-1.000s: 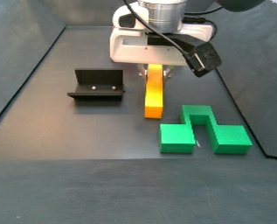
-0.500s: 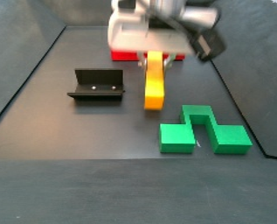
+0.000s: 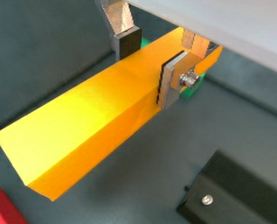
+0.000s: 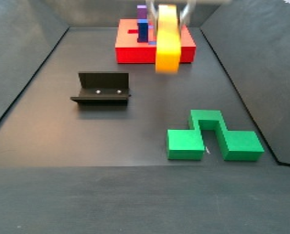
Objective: Pick up the yellow object. Move up. Move to above the board. Insert the yellow object.
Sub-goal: Move to above the board.
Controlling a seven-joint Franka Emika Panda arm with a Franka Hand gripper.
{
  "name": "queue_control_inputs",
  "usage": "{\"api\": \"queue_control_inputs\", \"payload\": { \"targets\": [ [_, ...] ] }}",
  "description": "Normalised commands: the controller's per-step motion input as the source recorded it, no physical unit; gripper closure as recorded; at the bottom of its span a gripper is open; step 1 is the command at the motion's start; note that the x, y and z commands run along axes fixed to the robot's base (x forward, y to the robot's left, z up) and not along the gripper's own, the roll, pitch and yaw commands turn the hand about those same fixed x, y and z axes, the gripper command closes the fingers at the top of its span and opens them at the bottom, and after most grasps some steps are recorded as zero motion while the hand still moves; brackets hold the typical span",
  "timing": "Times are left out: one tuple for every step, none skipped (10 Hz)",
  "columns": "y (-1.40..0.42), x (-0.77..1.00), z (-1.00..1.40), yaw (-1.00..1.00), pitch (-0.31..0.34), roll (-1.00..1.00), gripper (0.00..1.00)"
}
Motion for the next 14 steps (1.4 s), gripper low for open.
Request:
{"api": "queue_control_inputs", "payload": {
  "targets": [
    [-0.01, 0.0, 1.4, 0.01, 0.021, 0.05, 1.0],
    [0.0, -0.01, 1.4, 0.01, 0.053, 0.02, 1.0],
    [0.0, 0.0, 1.4, 0.0, 0.051, 0.01, 1.0],
    [0.0, 0.01, 0.81, 0.01, 0.056, 0.03, 1.0],
    [-0.01, 0.03, 0.28, 0.01, 0.056, 0.03, 1.0],
    [-1.4, 0.04, 0.21, 0.23, 0.344, 0.07, 1.0],
    [-1.4, 0.04, 0.21, 0.21, 0.337, 0.08, 1.0],
    [-1.4, 0.05, 0.22, 0.15, 0.286, 0.09, 1.0],
    [-1.4, 0.07, 0.22, 0.06, 0.2, 0.01, 1.0],
    [-1.4, 0.08, 0.22, 0.05, 0.171, 0.0, 1.0],
    [-1.4, 0.1, 0.23, 0.03, 0.148, 0.03, 1.0],
    [-1.4, 0.12, 0.23, 0.02, 0.145, 0.01, 1.0],
    [-1.4, 0.16, 0.24, 0.02, 0.143, 0.02, 1.0],
    [-0.73, 0.12, 0.13, 0.01, 0.144, 0.02, 1.0]
  ]
}}
